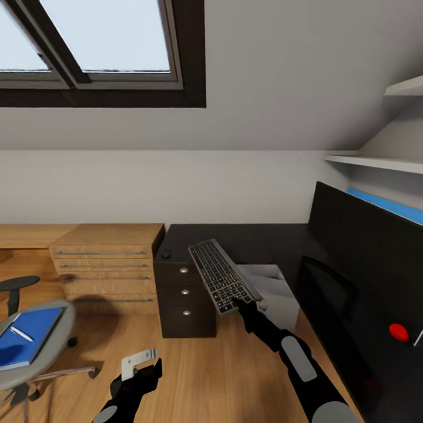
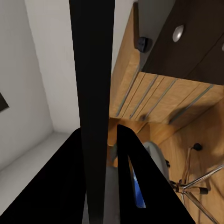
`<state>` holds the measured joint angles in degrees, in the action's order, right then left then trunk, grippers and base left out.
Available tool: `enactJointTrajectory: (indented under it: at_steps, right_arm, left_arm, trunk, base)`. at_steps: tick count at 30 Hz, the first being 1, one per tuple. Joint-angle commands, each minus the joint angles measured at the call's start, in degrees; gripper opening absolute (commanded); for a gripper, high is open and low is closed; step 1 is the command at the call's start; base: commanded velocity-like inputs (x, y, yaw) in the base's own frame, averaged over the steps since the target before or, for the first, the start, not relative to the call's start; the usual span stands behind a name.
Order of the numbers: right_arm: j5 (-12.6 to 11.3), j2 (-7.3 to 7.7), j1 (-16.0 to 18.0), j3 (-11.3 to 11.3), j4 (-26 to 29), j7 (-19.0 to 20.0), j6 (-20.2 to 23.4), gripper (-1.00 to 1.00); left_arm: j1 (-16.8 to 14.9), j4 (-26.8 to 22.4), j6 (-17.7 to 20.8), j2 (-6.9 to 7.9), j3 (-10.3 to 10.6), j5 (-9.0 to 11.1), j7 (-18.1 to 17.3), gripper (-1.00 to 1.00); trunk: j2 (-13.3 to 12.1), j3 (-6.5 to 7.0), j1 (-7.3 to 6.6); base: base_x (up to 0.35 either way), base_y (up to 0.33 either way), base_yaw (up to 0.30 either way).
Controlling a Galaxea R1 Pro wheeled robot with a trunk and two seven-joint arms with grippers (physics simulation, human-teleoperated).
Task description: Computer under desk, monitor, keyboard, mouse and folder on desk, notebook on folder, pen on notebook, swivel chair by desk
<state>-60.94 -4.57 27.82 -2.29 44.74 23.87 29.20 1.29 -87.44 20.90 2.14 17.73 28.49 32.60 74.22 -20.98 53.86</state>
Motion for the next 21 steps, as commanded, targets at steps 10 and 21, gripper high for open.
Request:
enactJointTrajectory:
  at_steps: [10,21]
  right_arm:
    - [-1.5,-1.23,0.0,-0.3,-1.3,0.1,0.1,-1.00]
    - [-1.5,-1.23,0.0,-0.5,-1.3,0.0,0.1,-1.00]
  left_arm:
    - [-0.1,-0.1,0.1,0.05,1.1,0.3,0.5,1.00]
    - [0.0,-0.1,0.1,0.05,1.1,0.3,0.5,1.00]
  trunk:
    - [0.0,-0.05,0.04]
    - [0.0,-0.05,0.04]
  base:
    - [0.321,0.113,0.000]
    - [0.307,0.204,0.000]
